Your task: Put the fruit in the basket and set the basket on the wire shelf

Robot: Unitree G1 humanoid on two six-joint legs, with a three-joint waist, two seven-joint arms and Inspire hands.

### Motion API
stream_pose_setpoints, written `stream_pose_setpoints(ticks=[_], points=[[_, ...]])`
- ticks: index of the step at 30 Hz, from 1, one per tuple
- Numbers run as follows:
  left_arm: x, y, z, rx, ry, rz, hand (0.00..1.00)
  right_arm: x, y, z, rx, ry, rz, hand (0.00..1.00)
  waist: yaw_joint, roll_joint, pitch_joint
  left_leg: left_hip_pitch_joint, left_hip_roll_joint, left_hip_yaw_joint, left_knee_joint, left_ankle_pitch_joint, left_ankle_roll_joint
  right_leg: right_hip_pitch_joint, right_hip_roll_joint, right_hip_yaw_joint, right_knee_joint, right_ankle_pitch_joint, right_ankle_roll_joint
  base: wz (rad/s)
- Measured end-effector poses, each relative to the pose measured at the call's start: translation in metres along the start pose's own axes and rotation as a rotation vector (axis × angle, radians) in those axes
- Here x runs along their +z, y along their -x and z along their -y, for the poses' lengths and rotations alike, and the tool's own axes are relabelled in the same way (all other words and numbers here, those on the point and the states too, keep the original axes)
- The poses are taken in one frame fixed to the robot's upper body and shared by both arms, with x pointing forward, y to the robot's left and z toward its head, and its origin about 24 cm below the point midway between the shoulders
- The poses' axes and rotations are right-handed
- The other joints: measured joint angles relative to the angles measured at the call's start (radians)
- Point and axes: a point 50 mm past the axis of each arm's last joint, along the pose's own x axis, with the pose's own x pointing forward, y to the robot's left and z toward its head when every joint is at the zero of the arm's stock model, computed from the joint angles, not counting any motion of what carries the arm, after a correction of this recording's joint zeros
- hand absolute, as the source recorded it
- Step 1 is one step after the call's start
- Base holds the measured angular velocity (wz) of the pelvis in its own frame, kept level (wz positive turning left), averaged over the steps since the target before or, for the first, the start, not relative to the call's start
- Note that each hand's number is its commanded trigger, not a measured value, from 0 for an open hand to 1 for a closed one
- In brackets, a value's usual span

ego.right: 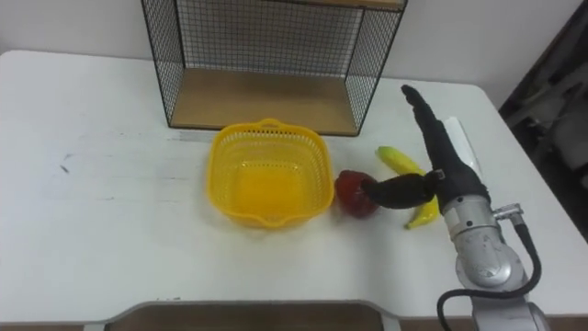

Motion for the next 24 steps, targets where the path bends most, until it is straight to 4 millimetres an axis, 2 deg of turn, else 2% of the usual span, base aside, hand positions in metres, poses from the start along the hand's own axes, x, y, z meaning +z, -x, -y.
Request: stream_pose_setpoints(ticks=[2,5,10,15,19,24], points=[[0.003,-0.001,0.000,-0.001,0.001,0.007,0.00,-0.002,0.001,-0.006,0.037,0.020,-0.009,0.00,0.004,0.008,0.0029,-0.001,0.000,0.000,-0.001,0.000,0.000,-0.007,0.000,0.000,0.000,0.000,-0.001,0.00],[0.004,-0.001,0.000,-0.002,0.001,0.010,0.00,-0.008,0.007,-0.015,0.101,0.042,-0.033,0.00,0.019,0.012,0.0014,-0.003,0.000,0.001,-0.003,0.000,0.000,-0.007,0.000,0.000,0.000,0.000,-0.001,0.00],[0.007,-0.001,0.000,-0.009,0.001,0.015,0.00,-0.009,0.009,-0.020,0.137,0.071,-0.041,0.00,0.023,0.020,-0.0033,-0.005,0.000,0.001,-0.001,0.000,0.000,-0.006,0.000,0.000,0.000,0.000,-0.001,0.00],[0.009,-0.002,-0.001,-0.008,0.001,0.021,0.00,-0.009,0.009,-0.021,0.149,0.108,-0.044,0.00,0.023,0.032,-0.0006,0.000,0.000,0.002,0.000,0.000,0.000,-0.002,0.000,0.000,0.000,0.000,0.000,0.00],[0.008,-0.002,0.000,-0.010,0.002,0.019,0.00,-0.011,0.010,-0.022,0.154,0.133,-0.050,0.00,0.023,0.034,0.0005,0.000,0.000,0.004,0.000,0.000,0.000,-0.001,0.000,0.002,0.000,0.000,0.000,0.00],[0.009,-0.001,0.003,-0.016,-0.016,0.022,0.00,-0.027,0.013,-0.029,0.180,0.120,-0.118,0.00,0.024,0.032,0.0011,0.000,0.000,0.004,-0.002,0.000,0.000,-0.002,0.000,0.002,-0.001,0.000,0.000,0.00]])
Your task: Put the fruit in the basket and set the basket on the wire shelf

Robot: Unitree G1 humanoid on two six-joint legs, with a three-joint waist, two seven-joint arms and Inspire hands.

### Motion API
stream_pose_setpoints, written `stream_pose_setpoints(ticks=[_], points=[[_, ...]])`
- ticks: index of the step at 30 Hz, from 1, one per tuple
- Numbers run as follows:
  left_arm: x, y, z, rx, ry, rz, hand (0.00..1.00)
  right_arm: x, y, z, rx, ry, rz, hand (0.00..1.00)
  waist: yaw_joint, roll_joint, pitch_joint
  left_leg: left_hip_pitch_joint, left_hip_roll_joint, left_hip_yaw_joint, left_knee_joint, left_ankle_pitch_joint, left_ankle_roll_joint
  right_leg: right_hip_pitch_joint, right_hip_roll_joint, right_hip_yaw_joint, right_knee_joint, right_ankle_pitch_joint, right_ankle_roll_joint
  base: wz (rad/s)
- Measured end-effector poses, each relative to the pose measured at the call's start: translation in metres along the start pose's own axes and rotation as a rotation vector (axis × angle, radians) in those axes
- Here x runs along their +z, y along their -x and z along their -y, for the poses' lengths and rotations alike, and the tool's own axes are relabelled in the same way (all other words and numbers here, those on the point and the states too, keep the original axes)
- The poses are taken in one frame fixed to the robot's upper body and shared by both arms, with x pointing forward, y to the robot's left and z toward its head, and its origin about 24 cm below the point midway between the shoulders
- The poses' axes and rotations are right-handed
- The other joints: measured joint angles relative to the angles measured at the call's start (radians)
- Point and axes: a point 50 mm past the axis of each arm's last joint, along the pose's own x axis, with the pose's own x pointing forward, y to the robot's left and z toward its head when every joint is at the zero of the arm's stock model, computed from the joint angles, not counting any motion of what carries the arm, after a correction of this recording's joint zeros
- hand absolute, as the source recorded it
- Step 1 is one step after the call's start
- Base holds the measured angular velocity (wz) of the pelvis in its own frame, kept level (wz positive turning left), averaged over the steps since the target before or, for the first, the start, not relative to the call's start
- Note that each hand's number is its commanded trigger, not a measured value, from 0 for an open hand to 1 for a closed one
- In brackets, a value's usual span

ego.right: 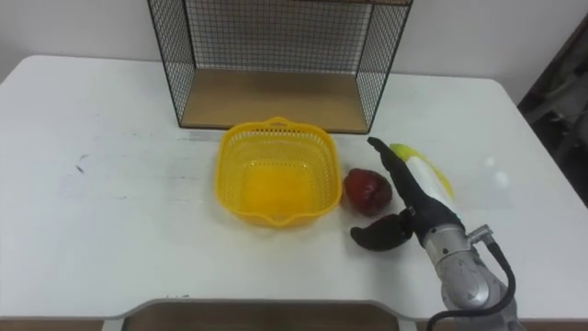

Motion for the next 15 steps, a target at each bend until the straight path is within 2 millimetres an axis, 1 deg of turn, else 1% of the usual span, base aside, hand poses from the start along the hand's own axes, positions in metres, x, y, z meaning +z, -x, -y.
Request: stream_pose_setpoints(ticks=[3,4,7,10,13,15], points=[[-0.0010,0.0001,-0.0001,0.001,0.002,-0.005,0.00,-0.0037,0.0001,-0.0006,-0.012,-0.007,-0.016,0.00,0.000,0.001,-0.0005,0.000,0.000,0.000,0.000,0.000,0.000,0.001,0.000,-0.001,-0.002,0.000,0.000,0.00],[-0.0008,0.0000,-0.0004,0.002,0.003,-0.005,0.00,-0.0041,0.0000,0.0001,-0.024,-0.025,-0.016,0.00,0.000,-0.003,-0.0030,0.001,0.000,-0.001,0.000,0.000,0.000,0.001,0.000,-0.001,-0.002,0.000,0.000,0.00],[-0.0007,0.0000,-0.0006,0.003,0.003,-0.004,0.00,-0.0074,-0.0003,0.0006,-0.050,-0.044,-0.029,0.00,0.001,-0.003,-0.0029,0.006,0.000,-0.001,0.001,0.000,0.000,0.003,0.000,-0.002,-0.002,0.000,0.000,0.00],[0.0012,-0.0004,-0.0013,0.004,0.003,0.001,0.00,-0.0093,-0.0001,0.0005,-0.061,-0.049,-0.037,0.00,0.001,-0.007,0.0036,0.017,0.000,-0.001,0.000,0.000,0.000,0.010,0.000,-0.004,-0.004,0.000,0.000,0.00],[0.0023,-0.0008,-0.0023,0.002,0.003,0.004,0.00,-0.0093,0.0000,0.0013,-0.075,-0.074,-0.036,0.00,0.001,-0.016,0.0069,0.015,0.000,-0.001,0.000,0.000,0.000,0.010,-0.001,-0.008,-0.014,0.000,0.000,0.00],[0.0034,-0.0010,-0.0027,0.002,0.003,0.007,0.00,-0.0092,-0.0001,0.0017,-0.080,-0.084,-0.035,0.00,0.002,-0.022,0.0066,0.014,0.000,-0.001,-0.001,0.000,0.000,0.011,-0.001,-0.009,-0.016,0.000,0.000,0.00]])
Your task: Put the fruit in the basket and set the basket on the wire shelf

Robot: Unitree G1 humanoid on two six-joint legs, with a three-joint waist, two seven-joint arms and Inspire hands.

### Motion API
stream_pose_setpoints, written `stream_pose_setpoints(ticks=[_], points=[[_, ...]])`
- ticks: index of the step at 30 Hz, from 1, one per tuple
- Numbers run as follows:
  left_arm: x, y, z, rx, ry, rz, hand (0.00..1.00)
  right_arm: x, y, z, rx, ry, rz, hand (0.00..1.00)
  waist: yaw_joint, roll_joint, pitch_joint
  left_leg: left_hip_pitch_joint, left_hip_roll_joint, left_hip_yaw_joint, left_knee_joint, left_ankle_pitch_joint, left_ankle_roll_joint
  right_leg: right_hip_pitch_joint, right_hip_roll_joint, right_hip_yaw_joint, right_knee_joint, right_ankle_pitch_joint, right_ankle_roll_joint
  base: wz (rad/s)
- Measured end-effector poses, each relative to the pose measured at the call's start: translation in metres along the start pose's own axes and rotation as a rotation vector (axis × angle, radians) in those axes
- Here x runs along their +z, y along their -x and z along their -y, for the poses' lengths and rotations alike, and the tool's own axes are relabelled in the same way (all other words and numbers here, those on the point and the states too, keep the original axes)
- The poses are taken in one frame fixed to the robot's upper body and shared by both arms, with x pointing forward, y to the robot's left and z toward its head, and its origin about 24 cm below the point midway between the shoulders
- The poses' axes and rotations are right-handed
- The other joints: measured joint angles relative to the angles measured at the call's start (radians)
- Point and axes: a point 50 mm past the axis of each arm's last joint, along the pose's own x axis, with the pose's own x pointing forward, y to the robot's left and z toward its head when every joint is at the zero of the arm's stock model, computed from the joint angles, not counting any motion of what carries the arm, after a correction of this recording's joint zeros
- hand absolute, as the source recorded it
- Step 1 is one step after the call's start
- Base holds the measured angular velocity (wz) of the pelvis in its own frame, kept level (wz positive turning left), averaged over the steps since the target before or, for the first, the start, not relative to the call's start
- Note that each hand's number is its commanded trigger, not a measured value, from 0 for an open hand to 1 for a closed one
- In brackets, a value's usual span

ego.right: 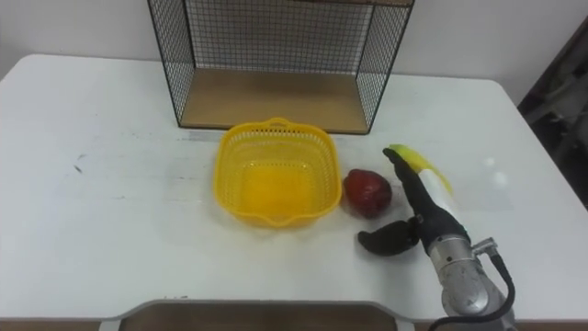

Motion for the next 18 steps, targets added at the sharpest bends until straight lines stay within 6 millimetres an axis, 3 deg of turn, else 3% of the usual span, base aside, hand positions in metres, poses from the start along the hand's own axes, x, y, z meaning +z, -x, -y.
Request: stream_pose_setpoints(ticks=[5,18], points=[[-0.005,0.001,0.002,-0.006,-0.002,-0.017,0.00,-0.001,-0.010,0.006,-0.032,-0.009,-0.013,0.00,-0.003,-0.009,-0.0038,-0.004,0.000,0.000,0.002,0.000,0.000,0.008,0.000,-0.001,0.001,0.000,0.000,0.00],[0.001,-0.001,-0.001,0.000,-0.001,0.002,0.00,0.017,-0.025,0.019,-0.089,-0.040,0.049,0.00,0.000,-0.001,-0.0022,-0.012,0.000,-0.008,0.004,0.000,0.000,0.006,-0.001,-0.011,0.001,0.000,0.000,0.01]])
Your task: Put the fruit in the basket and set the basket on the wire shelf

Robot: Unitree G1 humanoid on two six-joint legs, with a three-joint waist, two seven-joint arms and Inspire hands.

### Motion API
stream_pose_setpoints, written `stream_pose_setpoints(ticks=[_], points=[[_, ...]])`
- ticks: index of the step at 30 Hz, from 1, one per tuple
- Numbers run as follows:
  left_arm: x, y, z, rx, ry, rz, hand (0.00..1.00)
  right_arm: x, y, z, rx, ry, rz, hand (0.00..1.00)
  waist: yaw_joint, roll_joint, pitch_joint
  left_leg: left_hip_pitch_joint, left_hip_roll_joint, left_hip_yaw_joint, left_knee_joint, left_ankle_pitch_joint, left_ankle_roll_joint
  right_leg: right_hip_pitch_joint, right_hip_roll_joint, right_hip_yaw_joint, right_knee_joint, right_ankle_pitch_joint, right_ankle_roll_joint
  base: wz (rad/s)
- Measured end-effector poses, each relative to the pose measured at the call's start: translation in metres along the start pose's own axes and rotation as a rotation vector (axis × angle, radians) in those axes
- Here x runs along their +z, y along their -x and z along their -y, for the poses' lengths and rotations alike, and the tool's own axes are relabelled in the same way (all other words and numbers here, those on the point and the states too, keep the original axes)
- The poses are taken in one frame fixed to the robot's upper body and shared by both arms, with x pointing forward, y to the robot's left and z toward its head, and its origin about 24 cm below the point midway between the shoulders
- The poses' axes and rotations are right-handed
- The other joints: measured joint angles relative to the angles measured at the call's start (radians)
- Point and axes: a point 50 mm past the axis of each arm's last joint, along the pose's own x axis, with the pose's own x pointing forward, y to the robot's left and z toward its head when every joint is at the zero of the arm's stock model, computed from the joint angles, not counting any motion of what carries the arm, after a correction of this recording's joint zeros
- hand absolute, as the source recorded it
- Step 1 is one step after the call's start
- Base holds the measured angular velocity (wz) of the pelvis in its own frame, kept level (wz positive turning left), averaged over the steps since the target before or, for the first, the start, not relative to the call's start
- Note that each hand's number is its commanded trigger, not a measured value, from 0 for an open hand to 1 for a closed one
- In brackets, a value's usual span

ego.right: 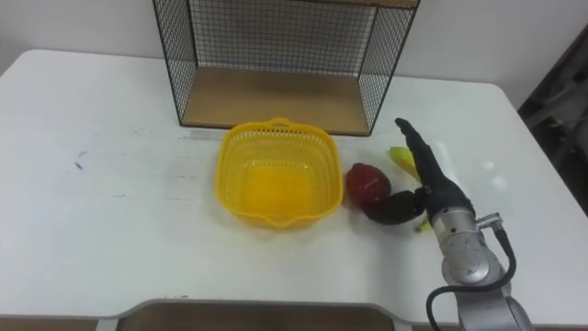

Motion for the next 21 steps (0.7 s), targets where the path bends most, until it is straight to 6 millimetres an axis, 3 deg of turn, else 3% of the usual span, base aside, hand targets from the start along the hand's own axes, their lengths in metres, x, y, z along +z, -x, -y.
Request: stream_pose_setpoints(ticks=[9,16,21], points=[[0.0044,-0.0003,-0.0027,0.010,0.005,0.019,0.00,0.0004,-0.0002,-0.0014,0.020,0.009,0.002,0.00,0.013,0.002,0.0007,-0.003,0.000,-0.014,0.002,0.000,0.000,-0.002,0.000,-0.020,-0.001,0.000,0.000,0.04],[0.0046,-0.0009,-0.0056,-0.017,0.031,0.016,0.00,0.0005,0.0000,-0.0068,0.091,0.059,0.000,0.00,0.042,0.003,0.0001,-0.004,0.000,-0.015,0.002,0.000,0.000,-0.001,-0.001,-0.023,-0.001,0.000,0.000,0.00],[0.0002,-0.0004,-0.0048,-0.024,0.037,0.000,0.00,-0.0002,0.0005,-0.0083,0.117,0.093,-0.004,0.00,0.047,0.007,-0.0031,-0.003,0.000,-0.017,0.002,0.000,0.000,0.001,-0.001,-0.025,-0.001,0.000,0.000,0.00]])
